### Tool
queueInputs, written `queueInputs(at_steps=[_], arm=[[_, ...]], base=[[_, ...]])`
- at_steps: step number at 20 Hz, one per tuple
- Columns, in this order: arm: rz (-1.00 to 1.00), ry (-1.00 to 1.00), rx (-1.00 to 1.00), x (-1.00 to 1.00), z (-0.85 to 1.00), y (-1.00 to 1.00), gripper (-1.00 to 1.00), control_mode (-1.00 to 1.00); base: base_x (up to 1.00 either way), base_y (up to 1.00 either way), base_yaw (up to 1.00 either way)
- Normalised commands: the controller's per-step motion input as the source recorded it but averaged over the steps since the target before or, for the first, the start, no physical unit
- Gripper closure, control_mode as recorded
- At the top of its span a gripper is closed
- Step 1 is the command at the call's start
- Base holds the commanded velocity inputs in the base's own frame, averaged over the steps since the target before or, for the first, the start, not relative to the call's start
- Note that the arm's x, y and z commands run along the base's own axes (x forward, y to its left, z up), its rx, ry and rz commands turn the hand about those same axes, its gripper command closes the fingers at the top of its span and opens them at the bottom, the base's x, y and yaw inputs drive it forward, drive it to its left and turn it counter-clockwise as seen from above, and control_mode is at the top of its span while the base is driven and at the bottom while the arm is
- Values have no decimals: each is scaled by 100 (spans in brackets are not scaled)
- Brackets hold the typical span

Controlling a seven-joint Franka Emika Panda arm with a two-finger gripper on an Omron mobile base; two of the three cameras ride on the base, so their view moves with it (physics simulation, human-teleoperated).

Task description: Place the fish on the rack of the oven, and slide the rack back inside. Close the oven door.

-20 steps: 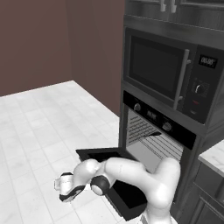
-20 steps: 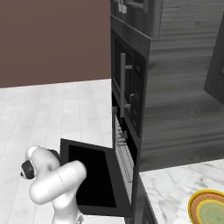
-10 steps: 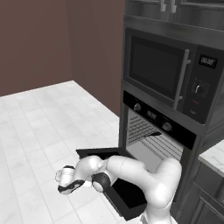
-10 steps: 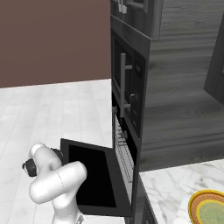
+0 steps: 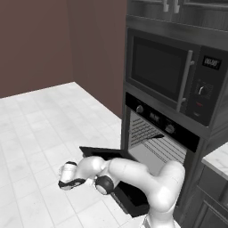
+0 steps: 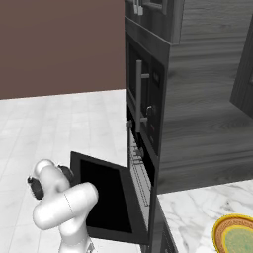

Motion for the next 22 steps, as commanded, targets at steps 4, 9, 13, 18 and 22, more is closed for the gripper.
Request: queueInputs(at_steps=[4, 9, 13, 18, 22], arm=[[-4, -67, 0, -20, 76, -100, -100, -100], [-4, -68, 0, -18, 74, -100, -100, -100], [-4, -67, 0, -18, 76, -100, -100, -100], [-4, -66, 0, -21, 82, -100, -100, -100], [-4, -64, 0, -25, 87, -100, -100, -100]], base=[[0, 0, 0], [0, 0, 0], [0, 0, 0], [0, 0, 0], [0, 0, 0]])
